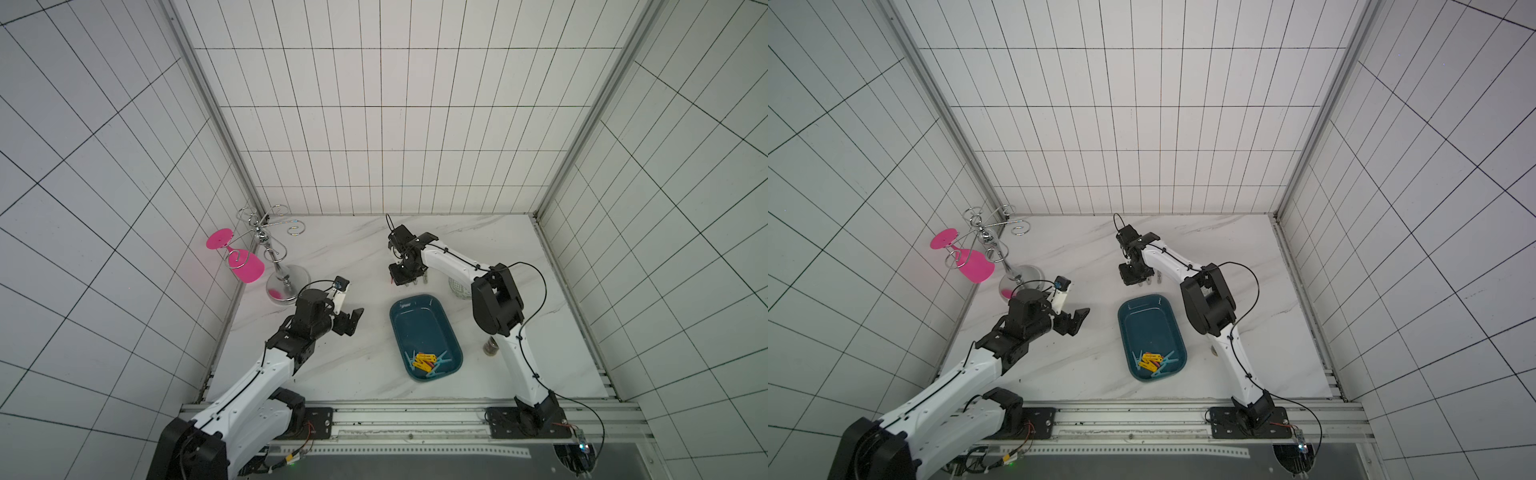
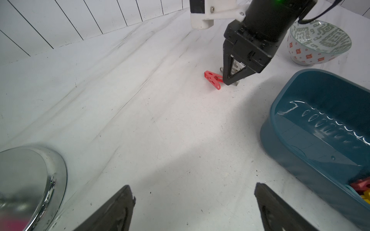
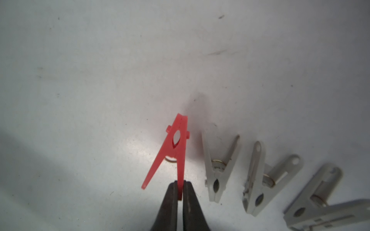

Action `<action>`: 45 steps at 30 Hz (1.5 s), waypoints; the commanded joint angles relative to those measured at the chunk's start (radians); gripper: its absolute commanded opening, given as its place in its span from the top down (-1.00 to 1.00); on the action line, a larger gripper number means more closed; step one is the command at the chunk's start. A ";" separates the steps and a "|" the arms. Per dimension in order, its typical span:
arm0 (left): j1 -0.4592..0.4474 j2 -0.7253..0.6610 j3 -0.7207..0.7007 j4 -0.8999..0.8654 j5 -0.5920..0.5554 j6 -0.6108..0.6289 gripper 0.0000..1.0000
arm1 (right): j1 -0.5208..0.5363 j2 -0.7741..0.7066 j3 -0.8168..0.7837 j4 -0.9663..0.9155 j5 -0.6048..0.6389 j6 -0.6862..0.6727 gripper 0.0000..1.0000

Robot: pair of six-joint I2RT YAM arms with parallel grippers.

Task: Take the clothespins out of the storage box
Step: Place the clothespin at the center of the board, then pick up the clothespin from the storage box.

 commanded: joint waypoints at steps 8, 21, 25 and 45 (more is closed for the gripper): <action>-0.020 -0.009 0.080 -0.080 0.102 0.100 -0.90 | -0.030 -0.037 0.053 -0.050 -0.012 0.015 0.53; -0.176 0.098 0.296 -0.288 0.221 0.171 -0.87 | -0.067 -0.403 -0.235 -0.014 -0.009 -0.037 0.14; -0.229 0.132 0.337 -0.313 0.224 0.185 -0.88 | -0.073 -0.534 -0.388 0.022 -0.004 -0.077 0.03; -0.525 0.660 0.736 -0.594 0.130 0.153 -0.40 | -0.076 -1.087 -0.910 0.098 0.120 -0.013 0.00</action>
